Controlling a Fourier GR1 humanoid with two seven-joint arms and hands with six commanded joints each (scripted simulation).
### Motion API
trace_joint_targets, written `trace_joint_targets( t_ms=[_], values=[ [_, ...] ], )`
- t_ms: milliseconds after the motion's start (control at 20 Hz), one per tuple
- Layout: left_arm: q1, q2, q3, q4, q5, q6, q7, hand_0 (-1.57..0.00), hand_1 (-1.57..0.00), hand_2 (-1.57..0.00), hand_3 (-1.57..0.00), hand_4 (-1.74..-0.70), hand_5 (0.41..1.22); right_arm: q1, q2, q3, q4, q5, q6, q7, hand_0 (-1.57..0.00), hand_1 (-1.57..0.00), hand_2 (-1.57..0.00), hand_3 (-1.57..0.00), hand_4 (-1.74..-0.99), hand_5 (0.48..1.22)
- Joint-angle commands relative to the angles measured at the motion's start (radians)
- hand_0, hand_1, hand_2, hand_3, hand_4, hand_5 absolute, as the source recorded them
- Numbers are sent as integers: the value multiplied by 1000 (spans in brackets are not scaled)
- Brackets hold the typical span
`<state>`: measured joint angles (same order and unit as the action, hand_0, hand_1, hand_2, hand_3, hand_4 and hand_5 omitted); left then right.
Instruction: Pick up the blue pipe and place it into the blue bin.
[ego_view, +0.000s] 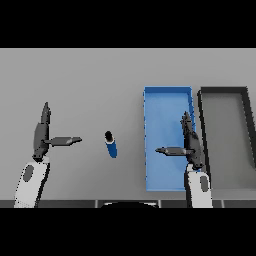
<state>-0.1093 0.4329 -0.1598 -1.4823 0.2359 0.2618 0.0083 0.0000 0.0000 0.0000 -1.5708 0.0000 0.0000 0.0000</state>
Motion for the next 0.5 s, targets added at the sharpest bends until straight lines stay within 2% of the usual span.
trace_joint_targets(
  t_ms=[0, 250, 300, 350, 450],
  values=[
    [-3, -1, 1, 2, 0, 0, -2, 1, 1, 1, 1, -967, 594, -4, 0, -1, 2, -1, -1, 3, 1, 1, 1, 1, -1210, 594],
    [-38, -7, 6, 36, 1, -2, 6, 1, 1, 1, 1, -967, 594, -40, -9, -15, 23, -7, -1, 16, 1, 1, 1, 1, -1210, 594],
    [-37, 63, -33, 35, -4, -129, -42, 1, 1, 1, 1, -967, 594, -30, -77, 24, 3, 72, 20, -39, 1, 1, 1, 1, -1210, 594],
    [-41, 118, -42, 44, 3, -217, -77, 1, 1, 1, 1, -969, 595, -7, -113, 55, -12, 125, 34, -78, 1, 1, 1, 1, -1206, 592],
    [-35, 168, -57, 63, 1, -308, -114, 1, 1, 1, 1, -971, 596, 12, -141, 92, -44, 182, 42, -86, 1, 1, 1, 1, -1195, 588]
  ],
)
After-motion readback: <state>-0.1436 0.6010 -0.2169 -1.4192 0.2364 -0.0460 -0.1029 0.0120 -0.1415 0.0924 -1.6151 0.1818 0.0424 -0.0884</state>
